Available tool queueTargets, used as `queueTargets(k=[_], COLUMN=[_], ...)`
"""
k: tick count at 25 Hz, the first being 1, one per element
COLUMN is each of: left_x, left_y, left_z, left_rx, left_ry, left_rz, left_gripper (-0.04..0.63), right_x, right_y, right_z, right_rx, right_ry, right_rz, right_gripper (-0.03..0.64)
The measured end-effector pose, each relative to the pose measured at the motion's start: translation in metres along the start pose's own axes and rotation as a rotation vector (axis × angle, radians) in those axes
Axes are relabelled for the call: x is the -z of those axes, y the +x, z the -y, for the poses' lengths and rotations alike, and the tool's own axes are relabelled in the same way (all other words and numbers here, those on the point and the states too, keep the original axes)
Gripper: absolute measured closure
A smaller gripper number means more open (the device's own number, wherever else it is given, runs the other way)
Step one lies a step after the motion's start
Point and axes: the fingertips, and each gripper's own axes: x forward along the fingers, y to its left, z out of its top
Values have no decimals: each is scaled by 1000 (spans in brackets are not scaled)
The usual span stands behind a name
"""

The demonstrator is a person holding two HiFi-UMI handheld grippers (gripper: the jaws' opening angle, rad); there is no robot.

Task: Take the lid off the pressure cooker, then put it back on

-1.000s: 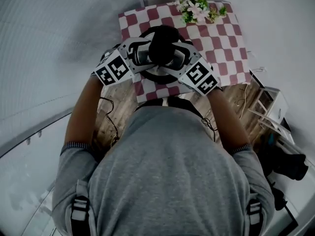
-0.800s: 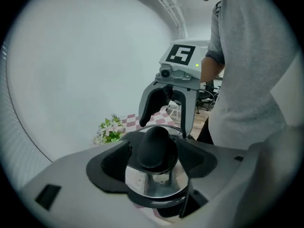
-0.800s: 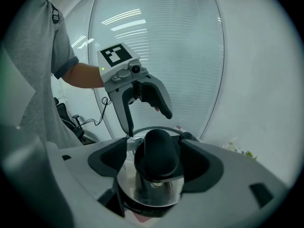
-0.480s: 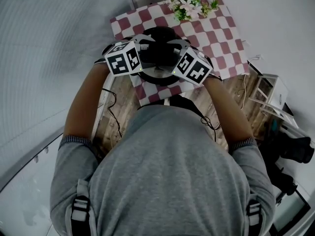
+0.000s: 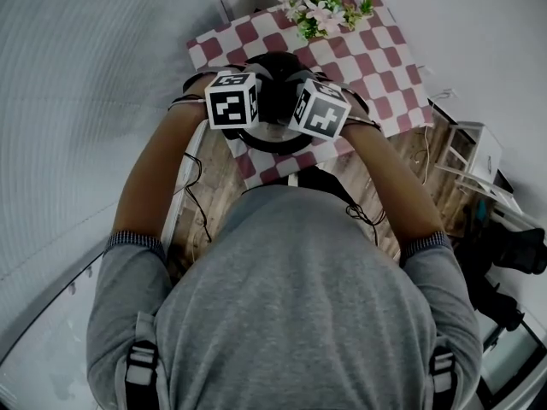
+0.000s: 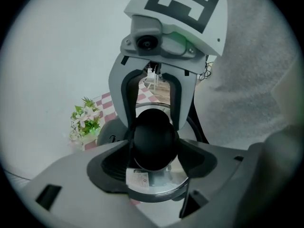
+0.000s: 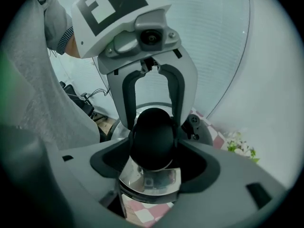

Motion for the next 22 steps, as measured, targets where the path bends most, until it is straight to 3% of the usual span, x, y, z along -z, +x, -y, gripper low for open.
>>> queueTargets(k=[5, 12, 22], left_x=[-1, 6, 5], left_y=[9, 18, 13], left_z=[-1, 5, 4], left_rx=[50, 101, 89], left_ry=[-3, 7, 39], left_rz=[-29, -73, -64], left_gripper=[290, 285, 293], right_x=[2, 1, -1], right_y=[9, 13, 9], right_z=[2, -2, -1], right_rx=[-30, -49, -24], right_ry=[-12, -6, -20], right_rz=[-46, -58, -41], right_gripper=[310, 324, 325])
